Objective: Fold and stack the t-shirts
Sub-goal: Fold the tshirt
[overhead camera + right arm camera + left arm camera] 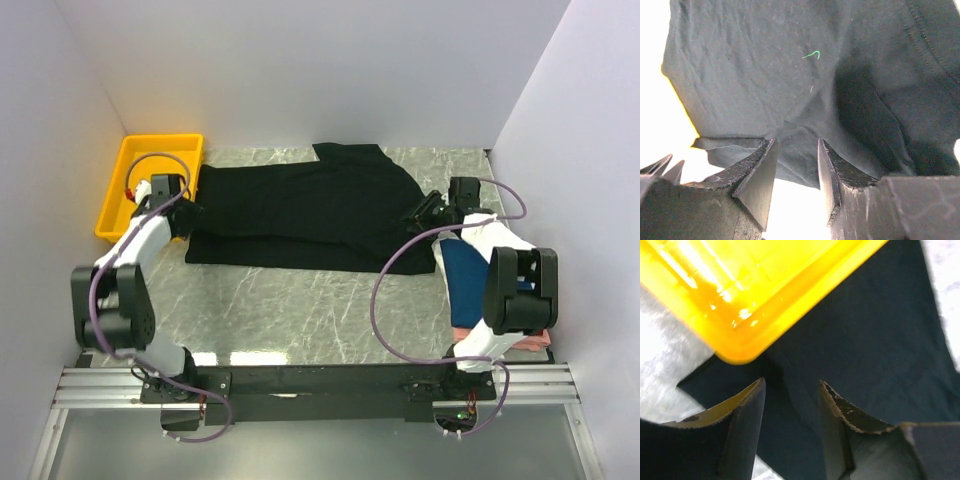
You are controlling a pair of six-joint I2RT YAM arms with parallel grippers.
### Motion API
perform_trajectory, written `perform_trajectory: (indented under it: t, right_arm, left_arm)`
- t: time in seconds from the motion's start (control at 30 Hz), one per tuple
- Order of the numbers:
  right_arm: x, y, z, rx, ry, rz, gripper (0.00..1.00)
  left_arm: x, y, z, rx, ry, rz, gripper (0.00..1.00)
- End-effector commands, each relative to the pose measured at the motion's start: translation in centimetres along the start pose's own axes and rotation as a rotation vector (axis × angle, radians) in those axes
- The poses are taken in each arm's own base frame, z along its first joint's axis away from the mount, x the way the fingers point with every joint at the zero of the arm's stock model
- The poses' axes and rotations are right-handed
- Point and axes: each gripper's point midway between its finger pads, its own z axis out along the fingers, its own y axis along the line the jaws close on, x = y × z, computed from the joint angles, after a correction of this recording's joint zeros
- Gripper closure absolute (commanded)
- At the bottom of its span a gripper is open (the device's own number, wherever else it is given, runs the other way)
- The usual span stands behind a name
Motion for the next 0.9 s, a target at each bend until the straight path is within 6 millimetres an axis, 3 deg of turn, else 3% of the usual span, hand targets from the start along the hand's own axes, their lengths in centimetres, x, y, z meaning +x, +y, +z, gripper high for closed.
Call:
perform_trajectory:
  t: [0.0, 0.13, 0.23, 0.27, 0.5, 0.87]
  right_arm:
    - [-0.9, 1.8, -2.6, -0.019, -0.087, -0.083, 0.55]
    - [1.8, -0.1, -3.1, 0.006, -0.084, -0.102, 0.55]
    - [2.7, -0.9, -3.4, 0.013, -0.101, -0.113, 0.55]
    - [4.5, -1.1, -3.0, 0.016, -0.067, -0.136, 0.55]
    - [8.2, -2.0, -1.4, 0.005, -0.002, -0.127, 0.53]
    - [8.8, -1.8, 0.9, 0.009, 0.018, -0.053, 0.51]
  left_arm:
    - [-0.9, -0.8, -3.3, 0.090, -0.045, -0.050, 0.48]
    - [1.4, 2.3, -3.9, 0.067, -0.031, -0.100, 0.47]
    - [2.0, 2.4, -4.7, 0.114, -0.032, -0.106, 0.46]
    - [2.7, 2.8, -4.9, 0.119, -0.019, -0.104, 0.47]
    - [3.8, 3.6, -5.4, 0.132, -0.005, -0.071, 0.47]
    - [4.2, 3.6, -5.5, 0.152, 0.010, -0.045, 0.47]
